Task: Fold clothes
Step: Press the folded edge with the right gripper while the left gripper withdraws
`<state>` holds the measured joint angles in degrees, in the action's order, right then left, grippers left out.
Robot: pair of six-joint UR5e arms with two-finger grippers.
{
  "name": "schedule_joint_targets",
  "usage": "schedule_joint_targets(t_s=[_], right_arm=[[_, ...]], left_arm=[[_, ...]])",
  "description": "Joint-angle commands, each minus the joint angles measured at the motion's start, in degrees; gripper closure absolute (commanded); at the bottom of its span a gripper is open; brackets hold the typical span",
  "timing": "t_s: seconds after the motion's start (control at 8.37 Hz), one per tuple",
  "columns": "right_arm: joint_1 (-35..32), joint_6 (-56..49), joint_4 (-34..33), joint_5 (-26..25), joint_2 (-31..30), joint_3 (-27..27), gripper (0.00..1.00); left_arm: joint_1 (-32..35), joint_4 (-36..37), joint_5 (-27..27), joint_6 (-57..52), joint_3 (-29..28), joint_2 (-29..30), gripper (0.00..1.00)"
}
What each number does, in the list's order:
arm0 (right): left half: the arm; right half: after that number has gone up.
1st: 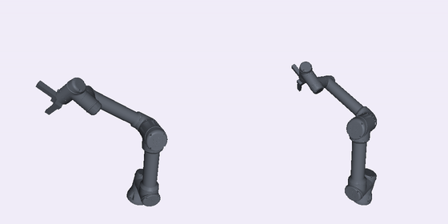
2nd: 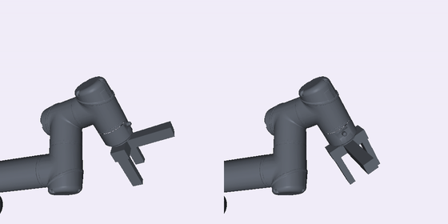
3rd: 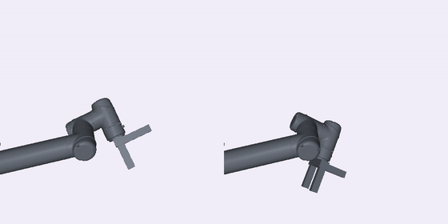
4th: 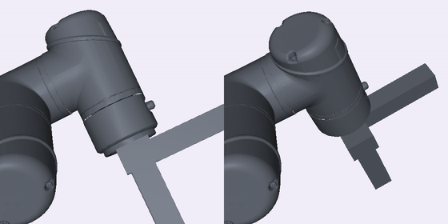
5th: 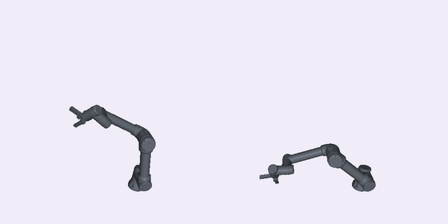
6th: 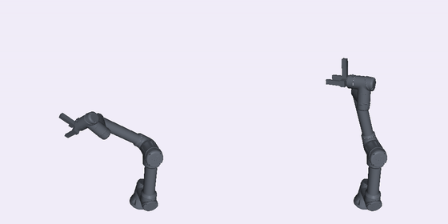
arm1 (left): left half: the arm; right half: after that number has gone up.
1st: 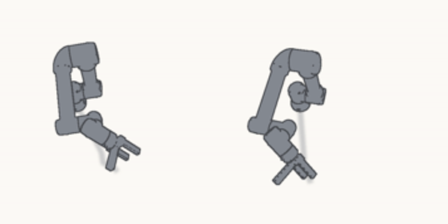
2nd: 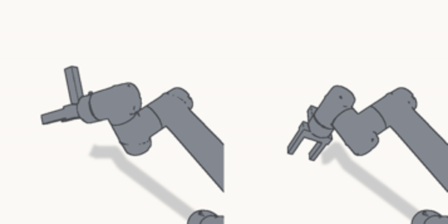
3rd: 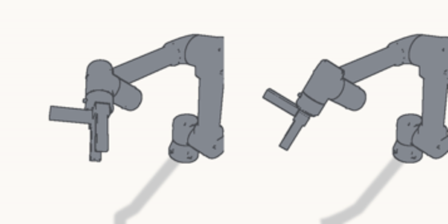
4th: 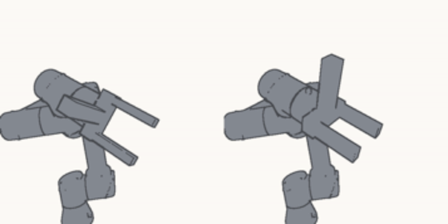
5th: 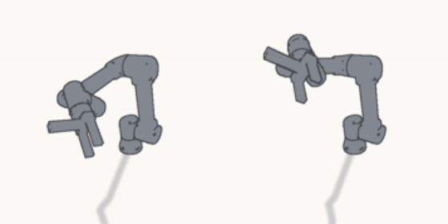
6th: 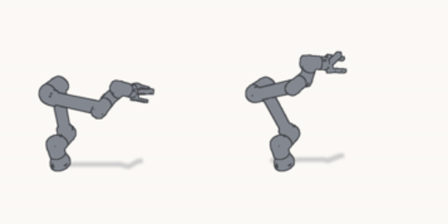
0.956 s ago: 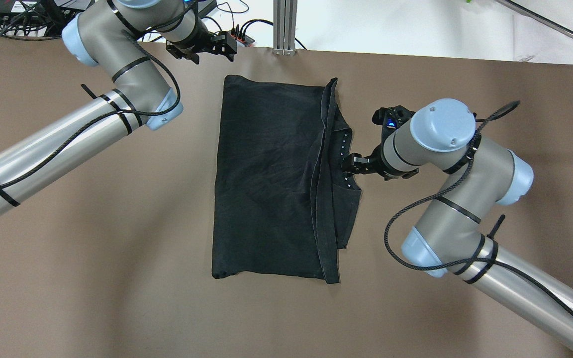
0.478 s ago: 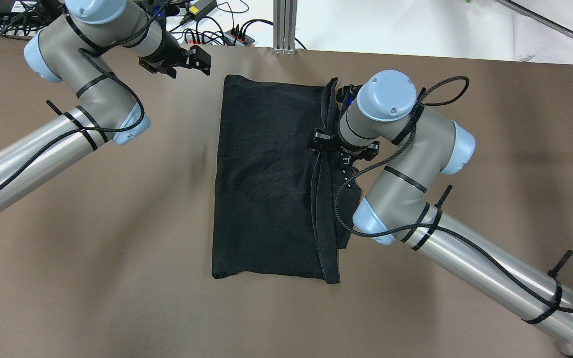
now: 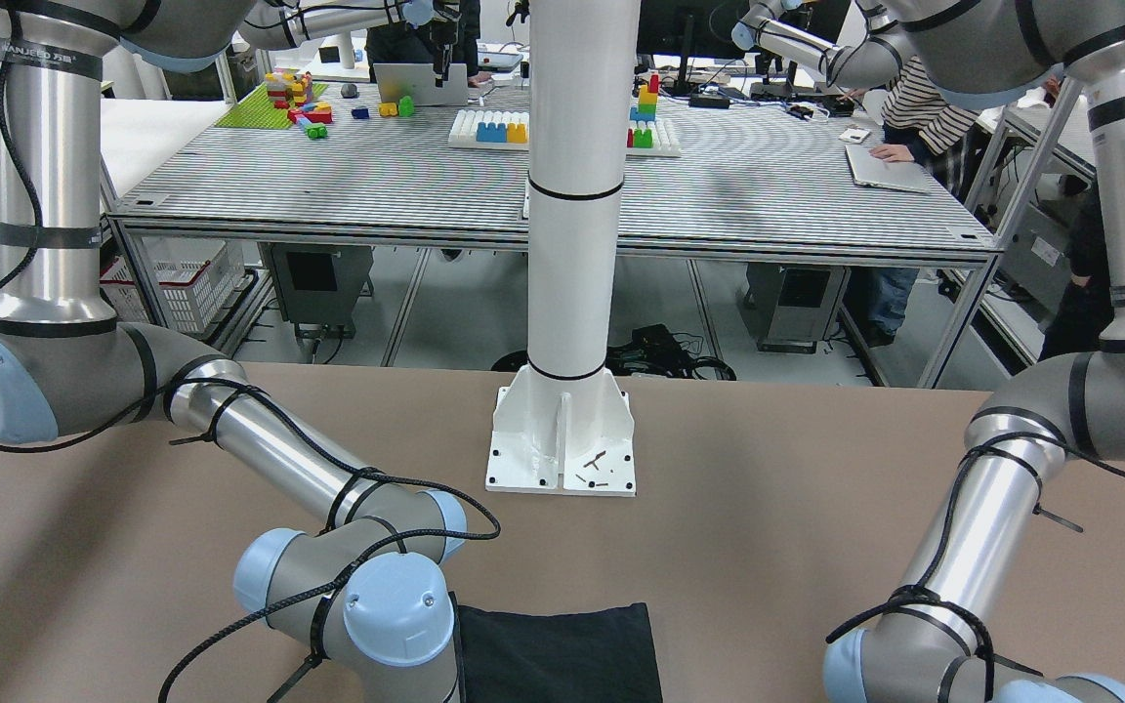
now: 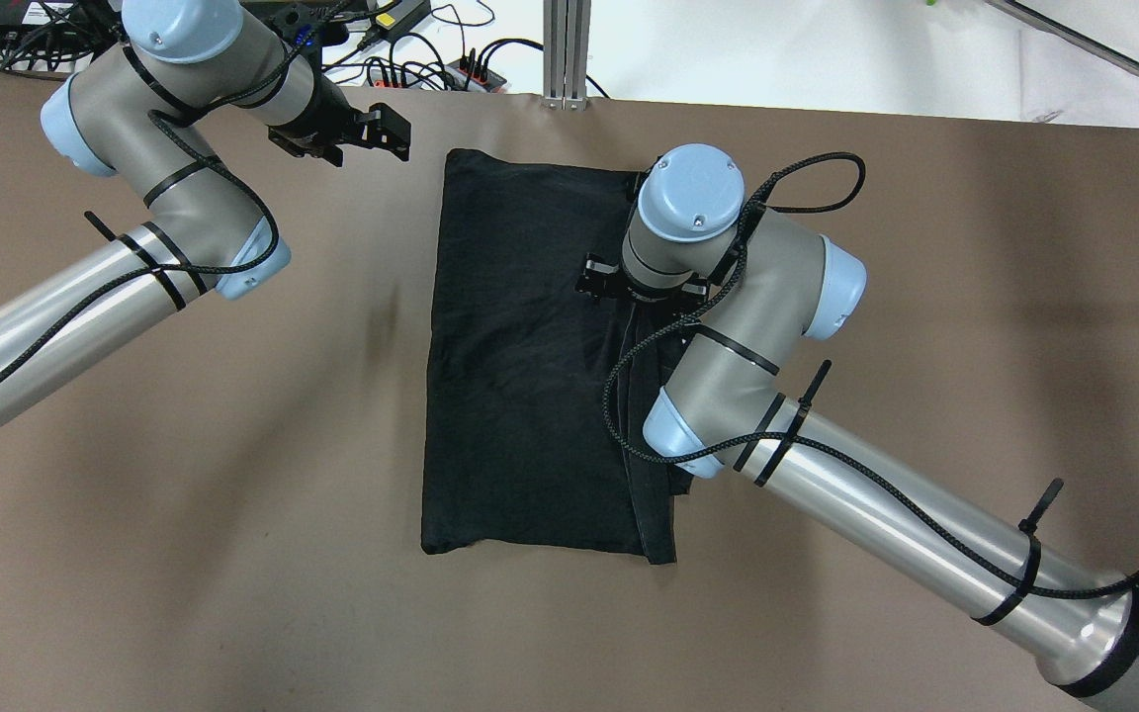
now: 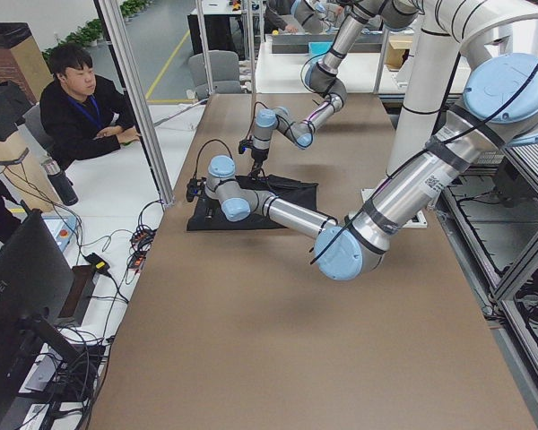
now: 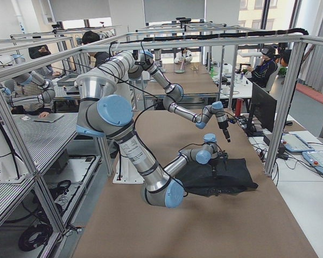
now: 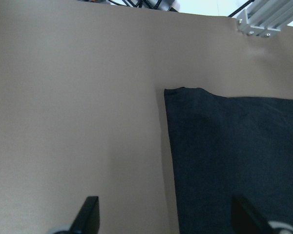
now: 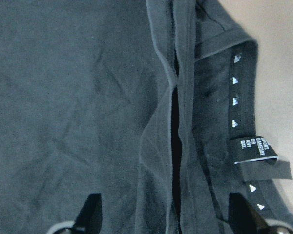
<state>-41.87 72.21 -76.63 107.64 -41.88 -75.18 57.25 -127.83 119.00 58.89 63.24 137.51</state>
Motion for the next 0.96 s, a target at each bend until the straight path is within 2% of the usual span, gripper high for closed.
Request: schedule_joint_targets(t_s=[0.0,0.36,0.72,0.84], right_arm=[[0.9,-3.7,0.1,-2.6,-0.7,2.1,0.08],[0.9,-5.1,0.3,-2.4,-0.7,1.6,0.15],[0.9,-13.7,0.7,-2.7,-5.1,0.7,0.15],[0.7,-15.9,0.4,-2.6,-7.0,-1.6,0.15]], left_arm=[[-0.2,0.0,-0.1,-0.1,-0.2,0.0,0.05],[-0.6,0.0,-0.2,-0.1,-0.3,0.0,0.05],[-0.6,0.0,-0.1,-0.1,-0.3,0.0,0.05],[-0.6,0.0,-0.1,0.0,-0.3,0.0,0.05]])
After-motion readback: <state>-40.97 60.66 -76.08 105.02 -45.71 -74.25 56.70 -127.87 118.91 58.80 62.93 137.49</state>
